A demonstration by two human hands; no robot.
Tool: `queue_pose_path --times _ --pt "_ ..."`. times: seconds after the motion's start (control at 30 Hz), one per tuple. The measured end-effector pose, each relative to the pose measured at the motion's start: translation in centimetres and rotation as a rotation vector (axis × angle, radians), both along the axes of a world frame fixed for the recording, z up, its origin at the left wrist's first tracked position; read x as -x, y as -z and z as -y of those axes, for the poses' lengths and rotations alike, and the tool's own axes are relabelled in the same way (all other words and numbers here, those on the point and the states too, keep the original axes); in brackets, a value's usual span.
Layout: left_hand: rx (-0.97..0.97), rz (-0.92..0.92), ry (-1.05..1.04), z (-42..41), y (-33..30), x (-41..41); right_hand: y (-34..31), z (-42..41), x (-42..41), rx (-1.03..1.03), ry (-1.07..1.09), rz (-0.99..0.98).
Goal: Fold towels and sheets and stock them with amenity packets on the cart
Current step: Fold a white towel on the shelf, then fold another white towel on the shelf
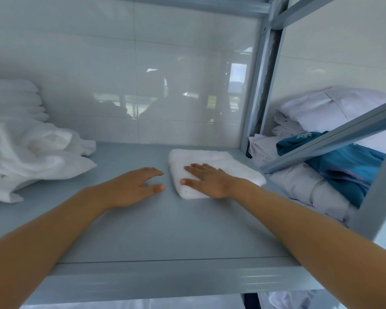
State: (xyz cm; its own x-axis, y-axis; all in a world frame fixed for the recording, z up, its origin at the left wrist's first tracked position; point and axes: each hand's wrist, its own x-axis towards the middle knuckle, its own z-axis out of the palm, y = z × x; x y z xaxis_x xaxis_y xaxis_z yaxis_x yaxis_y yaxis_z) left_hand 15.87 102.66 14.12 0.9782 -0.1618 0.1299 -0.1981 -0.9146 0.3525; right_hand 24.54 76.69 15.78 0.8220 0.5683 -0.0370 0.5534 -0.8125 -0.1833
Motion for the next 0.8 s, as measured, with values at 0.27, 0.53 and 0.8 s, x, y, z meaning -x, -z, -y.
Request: queue_pose_path --times 0.27,0.53,0.8 --pt "-0.157 0.012 0.011 0.6 0.3 0.1 0.5 2.3 -5.6 -0.039 0.131 0.048" --pt "-0.161 0.039 -0.026 0.2 0.1 0.2 1.0 4.6 -7.6 -0.087 0.155 0.100" --pt "-0.249 0.185 -0.095 -1.5 -2.0 2.6 -1.3 1.9 -2.6 -0.216 0.041 0.271"
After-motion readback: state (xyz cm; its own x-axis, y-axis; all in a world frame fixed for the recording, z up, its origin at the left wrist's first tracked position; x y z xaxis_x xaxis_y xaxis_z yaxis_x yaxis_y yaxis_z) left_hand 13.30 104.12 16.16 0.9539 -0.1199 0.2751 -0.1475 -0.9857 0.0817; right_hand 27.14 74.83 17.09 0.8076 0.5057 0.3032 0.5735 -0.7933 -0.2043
